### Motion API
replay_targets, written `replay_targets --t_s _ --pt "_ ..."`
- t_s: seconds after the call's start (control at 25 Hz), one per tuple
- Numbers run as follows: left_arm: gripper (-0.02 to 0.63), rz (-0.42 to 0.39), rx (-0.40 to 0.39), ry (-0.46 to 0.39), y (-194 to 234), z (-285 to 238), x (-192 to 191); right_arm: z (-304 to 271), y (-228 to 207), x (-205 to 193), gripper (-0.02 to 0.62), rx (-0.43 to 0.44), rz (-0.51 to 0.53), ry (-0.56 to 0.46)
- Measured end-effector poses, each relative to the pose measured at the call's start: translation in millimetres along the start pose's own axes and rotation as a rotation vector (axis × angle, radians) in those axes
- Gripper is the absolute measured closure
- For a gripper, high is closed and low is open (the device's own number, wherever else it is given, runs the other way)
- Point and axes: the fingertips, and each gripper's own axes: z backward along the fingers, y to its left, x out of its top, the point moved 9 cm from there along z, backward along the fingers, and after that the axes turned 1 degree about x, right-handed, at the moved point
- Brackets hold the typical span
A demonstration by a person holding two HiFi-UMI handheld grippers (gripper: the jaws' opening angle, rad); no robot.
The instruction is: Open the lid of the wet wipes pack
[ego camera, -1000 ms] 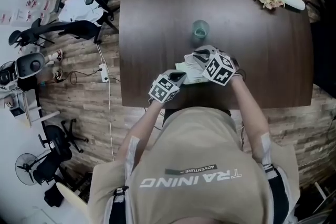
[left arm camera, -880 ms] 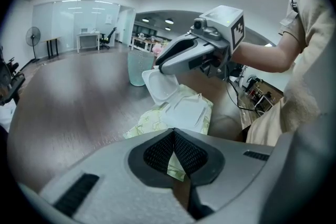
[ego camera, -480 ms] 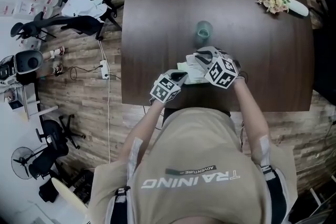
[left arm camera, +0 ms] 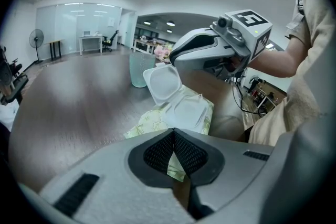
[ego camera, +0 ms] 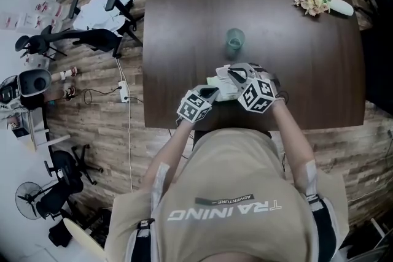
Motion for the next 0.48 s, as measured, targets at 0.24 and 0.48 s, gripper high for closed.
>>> replay_targets --t_s 0.24,0.48 --pt "0.597 0.004 -0.003 -0.001 -0.5 -2.0 0.7 -7.9 5.3 -4.8 0.581 0.003 0.008 0.048" --pt "0.597 0.001 -0.003 0.001 -0.3 -2.2 2.3 -15.0 5.4 -12.2 0.581 0.011 -0.01 0.072"
